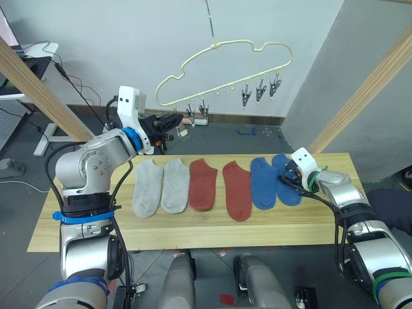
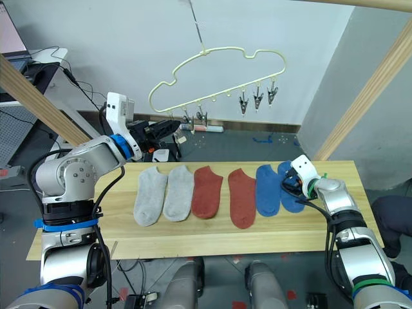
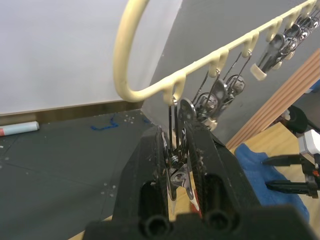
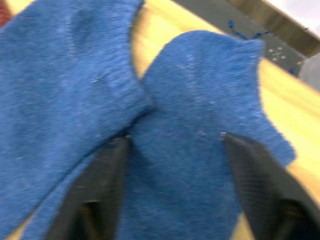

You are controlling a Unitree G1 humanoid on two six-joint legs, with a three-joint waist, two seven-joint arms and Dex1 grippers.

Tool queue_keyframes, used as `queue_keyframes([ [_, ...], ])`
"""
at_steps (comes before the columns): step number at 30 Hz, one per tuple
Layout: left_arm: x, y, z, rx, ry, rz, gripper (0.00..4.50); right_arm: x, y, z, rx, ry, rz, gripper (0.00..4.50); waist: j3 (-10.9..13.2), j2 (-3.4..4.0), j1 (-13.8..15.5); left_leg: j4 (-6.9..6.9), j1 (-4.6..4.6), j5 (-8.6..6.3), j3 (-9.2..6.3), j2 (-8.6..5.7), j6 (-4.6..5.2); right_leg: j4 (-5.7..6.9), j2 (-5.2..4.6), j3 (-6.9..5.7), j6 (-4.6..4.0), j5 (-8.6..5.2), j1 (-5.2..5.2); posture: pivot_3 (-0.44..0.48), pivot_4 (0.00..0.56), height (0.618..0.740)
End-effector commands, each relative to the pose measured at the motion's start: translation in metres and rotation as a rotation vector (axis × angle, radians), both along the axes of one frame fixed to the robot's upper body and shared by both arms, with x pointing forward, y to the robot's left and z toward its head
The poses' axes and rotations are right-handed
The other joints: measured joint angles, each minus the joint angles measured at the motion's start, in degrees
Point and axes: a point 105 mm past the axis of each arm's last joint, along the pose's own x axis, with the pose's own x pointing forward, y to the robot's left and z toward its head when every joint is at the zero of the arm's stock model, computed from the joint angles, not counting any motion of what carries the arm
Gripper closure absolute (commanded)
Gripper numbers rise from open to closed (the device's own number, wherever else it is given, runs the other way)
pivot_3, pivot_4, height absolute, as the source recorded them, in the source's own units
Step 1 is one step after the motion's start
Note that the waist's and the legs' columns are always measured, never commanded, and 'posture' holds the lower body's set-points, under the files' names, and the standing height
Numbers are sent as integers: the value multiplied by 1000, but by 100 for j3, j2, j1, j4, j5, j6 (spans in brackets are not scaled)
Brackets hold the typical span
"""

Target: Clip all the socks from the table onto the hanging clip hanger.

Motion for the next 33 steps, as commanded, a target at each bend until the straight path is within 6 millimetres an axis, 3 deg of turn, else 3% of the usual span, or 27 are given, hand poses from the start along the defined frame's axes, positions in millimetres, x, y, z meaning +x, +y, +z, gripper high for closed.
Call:
queue_keyframes([
  [1, -3, -1, 2, 1, -12, -11, 4128, -27, -11, -27, 5, 127, -15, 2969, 0, 0, 33, 0, 0, 0, -1, 0, -1, -1, 0, 1, 0, 0, 1, 49, 309, 740],
  [5, -4, -3, 1, 5, -13, -18, 4128, -43, -11, -26, 15, 140, -7, 4348, 0, 0, 93, 1, 0, -1, -2, -1, -3, -3, -1, 0, 0, 0, 3, 46, 307, 740],
  [6, -4, -2, 0, 7, -14, -17, 4128, -47, -11, -24, 18, 141, -2, 4472, 0, 0, 100, 1, 0, 0, -2, -1, -3, -2, -1, 0, 1, 0, 3, 46, 307, 740],
  [12, -3, -2, 0, 5, -17, -12, 4128, -75, -6, -14, 29, 157, 54, 4472, 0, 0, 123, 2, 0, -3, -5, 0, 0, -4, -1, 2, 2, -1, 4, 39, 302, 740],
  [20, -4, -3, 8, -138, 36, -44, 4128, -92, -1, 72, -80, -175, 102, 4472, 9, 6, 103, 1, -4, -3, 8, -1, -3, -4, 0, 1, 4, -1, -8, 35, 303, 740],
  [23, -4, -2, 9, -162, 50, -49, 4128, -101, 1, 94, -94, -247, 79, 4472, 9, 5, 123, 1, -6, -3, 3, 0, -5, -7, 1, -1, 5, -2, -8, 22, 302, 740],
  [29, -2, 0, 13, -241, 84, -59, 4128, -102, 36, 122, -25, -360, 140, 4472, 10, 5, 102, 1, -10, -3, 3, -1, -8, -12, 0, -4, 5, -2, -8, 5, 297, 740],
  [33, -3, -1, 17, -310, 115, -84, 4128, -94, 78, 143, 94, -444, 222, 4472, 12, 2, 68, 3, -10, -3, 5, 0, -7, -10, 2, -4, 8, 0, -12, -5, 296, 740],
])
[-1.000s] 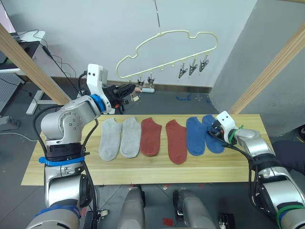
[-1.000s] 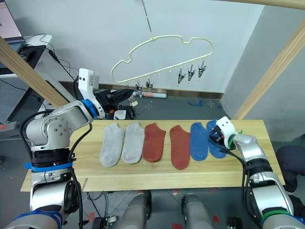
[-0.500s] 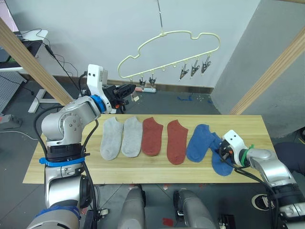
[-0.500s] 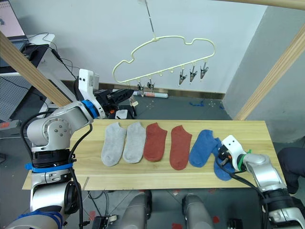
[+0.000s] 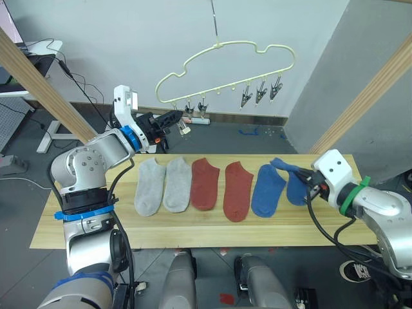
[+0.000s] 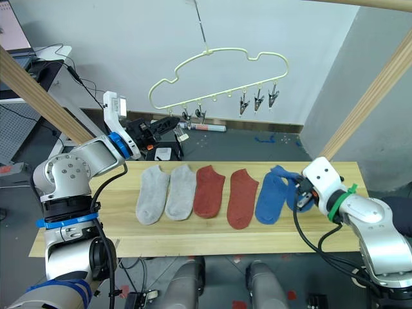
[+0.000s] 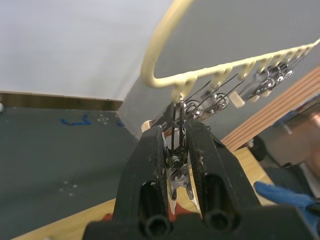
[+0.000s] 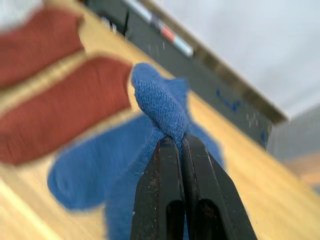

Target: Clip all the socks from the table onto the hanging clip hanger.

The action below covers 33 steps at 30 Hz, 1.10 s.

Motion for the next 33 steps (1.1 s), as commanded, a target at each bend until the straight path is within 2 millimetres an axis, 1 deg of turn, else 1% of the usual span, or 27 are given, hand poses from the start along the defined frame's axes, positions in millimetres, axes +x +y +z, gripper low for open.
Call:
queue_keyframes([
  [1, -2, -2, 15, -82, -6, -34, 4128, 0, 42, 23, 74, -92, 119, 4472, 0, 0, -19, 0, 1, 1, -2, 0, -1, 2, 0, -1, 0, 0, 0, -5, 296, 740],
  [3, -2, -1, 19, -147, 14, -40, 4128, 0, 64, 25, 107, -107, 175, 4472, 0, 0, -36, -1, -1, 1, -7, 0, -2, 1, 1, -2, 0, 0, -1, -5, 296, 740],
  [4, -1, -1, 21, -183, 28, -40, 4128, 0, 76, 23, 124, -103, 204, 4472, 0, 0, -37, -2, -4, 1, -9, 0, -2, 1, 0, -3, 0, 0, -1, -5, 296, 740],
  [7, 0, 0, 26, -269, 62, -49, 4128, 1, 99, 18, 137, -114, 253, 4472, 0, 0, -36, -3, -15, 0, -15, -1, -3, -5, -2, -6, 2, -2, -5, -5, 296, 740],
  [10, 0, 3, 31, -330, 81, -53, 4128, 5, 113, 20, 157, -139, 266, 4472, 4, -7, -39, -2, -22, 0, -17, -2, -4, -7, -5, -9, 1, -1, -7, 7, 294, 740],
  [13, -2, 3, 32, -334, 92, -62, 4128, 10, 125, 29, 194, -171, 276, 4472, 6, -11, -49, 1, -21, 1, -22, -1, -5, 0, -6, -12, 1, -1, -8, 7, 294, 740],
  [15, -4, 3, 31, -333, 97, -66, 4128, 12, 133, 35, 210, -198, 282, 4472, 8, -13, -53, 1, -20, 6, -32, -1, -13, 6, -5, -13, 1, -1, -8, 25, 298, 740],
  [21, -5, 3, 30, -345, 110, -61, 4128, 13, 147, 49, 231, -258, 301, 4472, 11, -18, -40, 0, -21, 11, -42, 0, -22, 10, -5, -20, -1, 0, -7, 33, 300, 740],
  [25, -5, 4, 30, -353, 113, -54, 4128, 12, 152, 54, 235, -279, 313, 4472, 12, -21, -26, 0, -21, 11, -43, 0, -23, 10, -6, -21, -1, 1, -7, 33, 300, 740],
  [33, -4, 2, 32, -366, 107, -52, 4128, 8, 159, 57, 262, -262, 339, 4472, 12, -21, 28, 0, -20, 12, -44, 2, -24, 11, -9, -21, -3, 2, -7, 29, 295, 740],
])
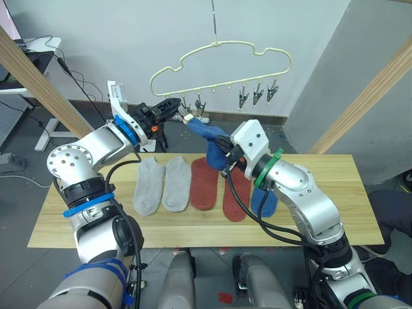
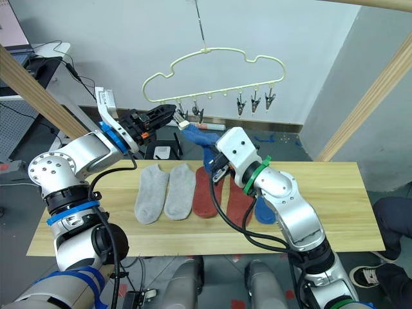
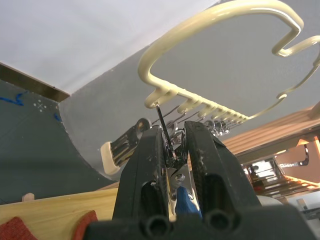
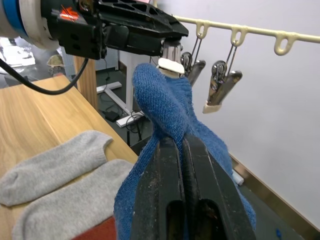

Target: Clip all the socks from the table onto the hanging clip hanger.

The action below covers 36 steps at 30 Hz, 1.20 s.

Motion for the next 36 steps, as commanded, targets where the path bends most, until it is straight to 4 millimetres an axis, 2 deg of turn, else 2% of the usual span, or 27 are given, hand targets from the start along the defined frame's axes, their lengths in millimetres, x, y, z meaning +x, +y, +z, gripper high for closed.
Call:
queue_keyframes([
  [1, -4, -1, 14, -12, -58, -5, 4128, -8, 5, 12, 25, -41, 28, 4472, 0, 0, 12, 0, 0, 0, 0, 0, 0, 0, 0, 0, 0, 0, 0, 29, 295, 740],
  [29, -11, -7, 15, 63, -128, -30, 4128, 5, 19, 23, 76, -71, 18, 4472, 0, 0, 22, -1, -1, 1, 0, -1, -2, -1, -8, -1, -6, 3, 0, 31, 286, 740],
  [31, -11, -6, 15, 66, -134, -25, 3409, 5, 19, 23, 75, -72, 21, 4500, 0, 0, 22, -1, -1, 1, 0, -1, -2, -1, -8, -1, -6, 3, 0, 31, 286, 740],
  [36, -11, -5, 17, 57, -143, -25, 1960, 4, 19, 23, 74, -72, 22, 4500, 0, 0, 22, -1, -1, 1, 0, 0, -2, -1, -8, -1, -6, 3, 0, 31, 286, 740],
])
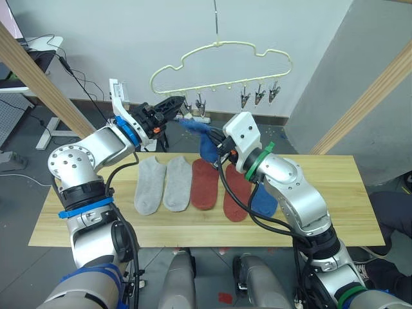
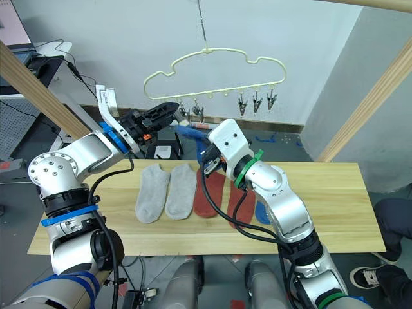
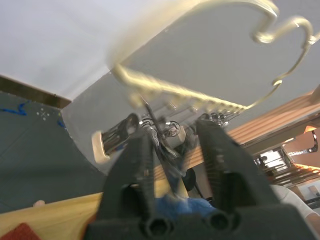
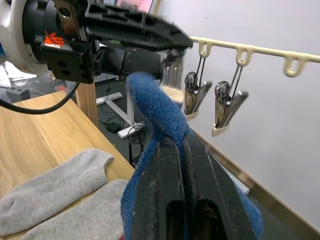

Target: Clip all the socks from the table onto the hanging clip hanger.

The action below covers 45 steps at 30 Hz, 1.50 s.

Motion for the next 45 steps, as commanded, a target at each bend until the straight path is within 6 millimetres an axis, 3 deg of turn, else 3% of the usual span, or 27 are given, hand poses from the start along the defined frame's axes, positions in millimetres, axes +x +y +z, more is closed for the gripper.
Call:
queue_keyframes([
  [1, -4, 2, 12, -1, -58, 0, 1658, -6, 3, 15, 21, -61, 17, 4500, 0, 0, 0, 0, 0, 0, 0, 0, 0, 0, 0, 0, 0, 0, 0, 31, 286, 740],
  [7, -3, 8, 12, 7, -55, 27, 33, -6, 4, 9, 11, -47, 21, 4500, 0, 0, -1, 0, 0, 0, 0, 0, 0, 0, 0, 0, 0, 0, 0, 28, 285, 740],
  [14, -21, 34, 1, 225, -78, 88, 33, -4, 16, -18, 64, 111, 81, 4500, 0, -1, -109, -6, 4, 0, 0, 8, -1, 1, 0, 3, -14, 8, -2, 30, 281, 740],
  [17, -32, 38, -5, 365, -106, 86, 0, -2, 20, -23, 118, 183, 119, 3836, 2, -4, -110, -6, 3, 1, -3, 7, -3, 2, -1, -1, -15, 8, -2, 44, 281, 740],
  [23, -37, 46, -17, 538, -158, 164, 0, -7, 11, -45, 153, 318, 180, 1793, 2, -4, -48, -5, 4, 1, -2, 2, -3, 3, -8, 0, -15, 8, -1, 65, 281, 740],
  [28, -42, 32, -26, 602, -225, 174, 0, -11, -14, -60, 124, 344, 137, 35, 2, -4, 15, -7, 2, 0, -2, 4, -2, 2, -7, 0, -15, 8, -3, 65, 277, 740],
  [30, -44, 27, -29, 635, -259, 175, 0, -11, -24, -60, 94, 317, 116, 35, 2, -4, 15, -6, 1, 0, 1, 1, -2, 0, -8, 5, -11, 6, -3, 65, 277, 740],
  [33, -48, 13, -47, 850, -368, 145, 0, -13, -51, -47, 57, 250, 83, 35, 2, -3, 15, -6, 3, 0, 5, 0, -2, -1, -7, 11, 5, -3, -2, 64, 276, 740],
  [38, -42, 4, -43, 842, -499, 224, 0, -17, -75, -26, 38, 202, 82, 35, 2, -4, 23, -8, 4, -10, 3, 5, 14, 0, -1, 8, 6, -4, -3, 48, 274, 740],
  [44, -31, -20, -41, 776, -576, 317, 1504, -16, -91, -1, 17, 135, 76, 0, 1, -5, 20, -1, 0, -11, 10, -3, 17, -2, 2, 13, 5, -3, -1, 26, 266, 740],
  [45, -29, -23, -42, 779, -584, 324, 1504, -16, -91, 1, 20, 129, 75, 0, 1, -5, 18, -1, 0, -11, 9, -3, 17, -2, 5, 13, 5, -3, -1, 26, 266, 740],
])
